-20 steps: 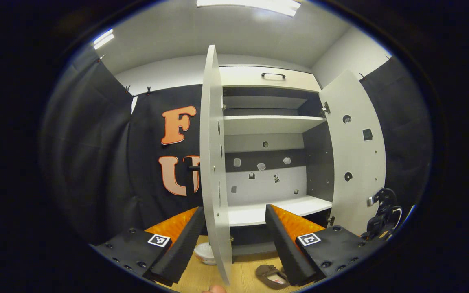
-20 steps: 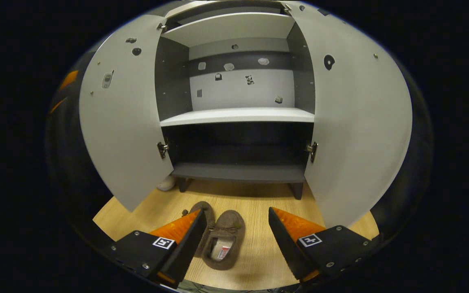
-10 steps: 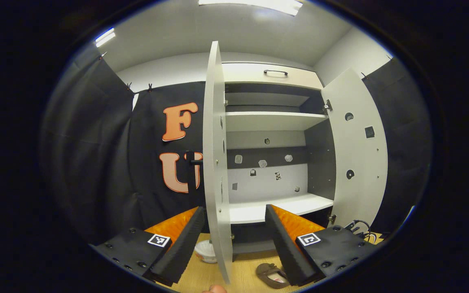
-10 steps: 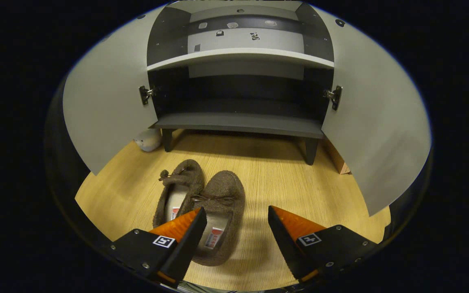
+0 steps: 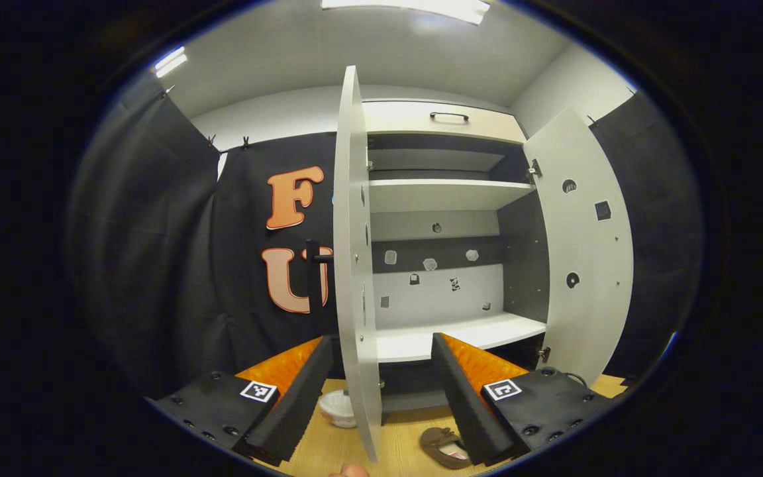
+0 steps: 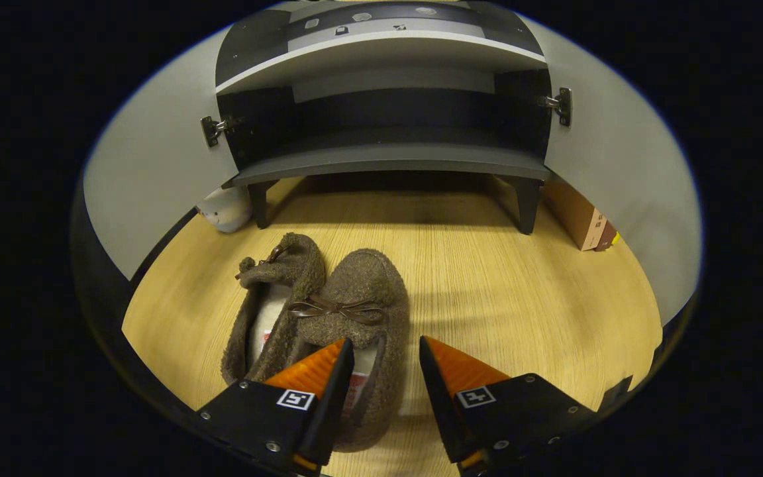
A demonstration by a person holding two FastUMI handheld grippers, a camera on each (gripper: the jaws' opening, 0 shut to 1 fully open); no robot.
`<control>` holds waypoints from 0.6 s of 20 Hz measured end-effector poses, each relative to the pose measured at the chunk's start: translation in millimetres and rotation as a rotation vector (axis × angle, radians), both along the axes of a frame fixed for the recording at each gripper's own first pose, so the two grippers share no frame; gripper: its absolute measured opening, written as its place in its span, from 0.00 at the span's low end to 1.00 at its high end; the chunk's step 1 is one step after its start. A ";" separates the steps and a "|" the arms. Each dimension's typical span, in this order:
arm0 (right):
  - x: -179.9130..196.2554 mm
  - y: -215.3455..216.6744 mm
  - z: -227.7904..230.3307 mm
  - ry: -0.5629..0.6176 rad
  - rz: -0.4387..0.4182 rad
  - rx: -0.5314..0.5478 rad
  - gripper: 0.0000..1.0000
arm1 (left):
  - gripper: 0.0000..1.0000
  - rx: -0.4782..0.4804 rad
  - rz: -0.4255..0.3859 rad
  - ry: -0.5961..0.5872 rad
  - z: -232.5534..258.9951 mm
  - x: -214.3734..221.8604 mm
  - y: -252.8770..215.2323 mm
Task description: Grab one shoe with the right hand and put it into the shoe cabinet, grab the other shoe with the left hand and put it into the shoe cabinet; then close the right door with the right hand and the left door with the left hand.
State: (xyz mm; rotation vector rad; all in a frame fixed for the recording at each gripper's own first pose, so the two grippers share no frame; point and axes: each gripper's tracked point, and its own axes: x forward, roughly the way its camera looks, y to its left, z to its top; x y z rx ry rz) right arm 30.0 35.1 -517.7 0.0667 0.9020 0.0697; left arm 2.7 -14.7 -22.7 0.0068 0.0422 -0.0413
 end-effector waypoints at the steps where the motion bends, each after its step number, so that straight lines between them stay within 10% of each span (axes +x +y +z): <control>1: 0.5 3.6 -3.6 0.007 -0.006 0.019 0.56 | 0.97 0.001 -0.002 0.002 -1.3 -0.9 -0.8; 8: 8.4 -11.6 -1.5 -0.012 -0.092 0.018 0.05 | 0.98 -0.007 0.001 0.005 -2.8 -0.1 0.6; 12: 19.4 -13.4 40.1 -0.074 -0.127 0.066 0.00 | 0.98 -0.002 0.012 -0.010 1.3 0.5 4.6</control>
